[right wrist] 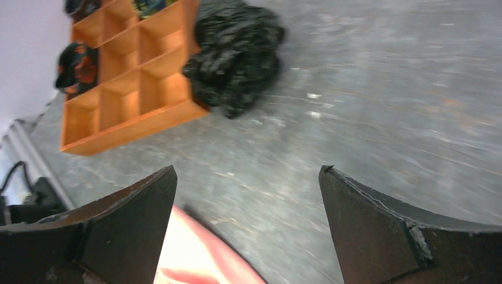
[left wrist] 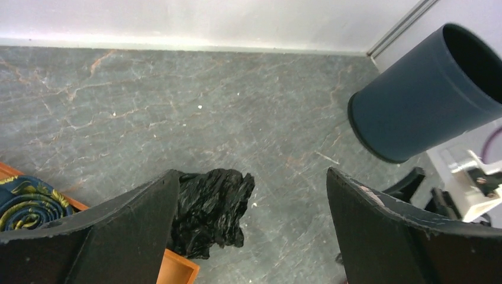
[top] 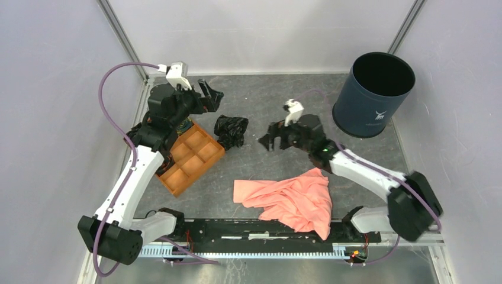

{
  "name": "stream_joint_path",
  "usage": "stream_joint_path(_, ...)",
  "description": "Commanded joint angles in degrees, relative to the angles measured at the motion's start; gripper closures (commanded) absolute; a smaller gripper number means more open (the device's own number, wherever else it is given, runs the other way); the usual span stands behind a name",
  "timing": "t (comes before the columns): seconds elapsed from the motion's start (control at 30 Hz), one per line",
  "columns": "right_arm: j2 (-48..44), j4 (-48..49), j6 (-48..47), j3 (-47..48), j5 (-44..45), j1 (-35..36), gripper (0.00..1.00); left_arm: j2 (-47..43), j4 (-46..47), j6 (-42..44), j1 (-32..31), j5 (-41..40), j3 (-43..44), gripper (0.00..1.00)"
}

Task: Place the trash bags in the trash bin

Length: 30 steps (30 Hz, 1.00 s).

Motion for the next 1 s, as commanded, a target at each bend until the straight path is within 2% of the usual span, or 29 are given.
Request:
stream_joint_path(0.0,11.60,17.52,9.19,6.10,-2.09,5.32,0.05,-1.82,6.46,4.55,0.31,-0.55,-2.30,0.00)
stream_joint_path(0.1,21.82,22.88,14.88,10.17,-0.05,6.11,0.12,-2.13,7.03,5.17,0.36,-1.00,-3.08,0.00)
stream_joint_path(0.2,28.54,24.83,18.25,15.02,2.52,7.31,0.13,-1.49,6.90,5.29,0.32,-1.63,-3.53,0.00)
stream_joint_path(0.37,36.10,21.69,20.18,21.29,14.71,9.82,0.12,0.86,6.66,4.14,0.36,0.12,-3.37,0.00)
stream_joint_path(0.47,39.56,22.56,19.59,22.38,21.33,10.76,0.17,2.76,6.58,3.77,0.46,1.69,-3.14,0.00)
stream_joint_path(0.53,41.10,24.31,17.33,22.04,23.18,10.98,0.27,4.52,5.64,3.39,0.41,2.05,-2.59,0.00)
stream_joint_path(0.57,41.69,24.94,15.97,21.81,23.14,10.89,0.37,5.51,4.92,3.01,0.46,2.03,-2.14,0.00)
stream_joint_path(0.6,41.71,25.18,14.98,21.43,22.78,10.71,0.57,6.73,3.99,2.50,0.42,2.05,-1.61,0.00)
stream_joint_path(0.63,41.12,25.12,14.14,20.74,21.28,10.38,0.73,7.87,3.09,2.05,0.41,2.25,-0.93,0.00)
stream_joint_path(0.67,39.88,25.33,13.07,19.32,19.28,9.83,0.82,9.16,2.29,1.23,0.41,2.63,-0.34,0.00)
stream_joint_path(0.83,31.07,30.84,2.36,9.74,1.99,7.15,0.98,14.59,1.84,-3.48,0.33,9.33,0.68,0.00)
stream_joint_path(0.97,24.91,31.03,0.35,3.76,-14.56,1.33,1.00,18.05,6.32,-9.02,-0.23,19.11,-0.71,0.00)
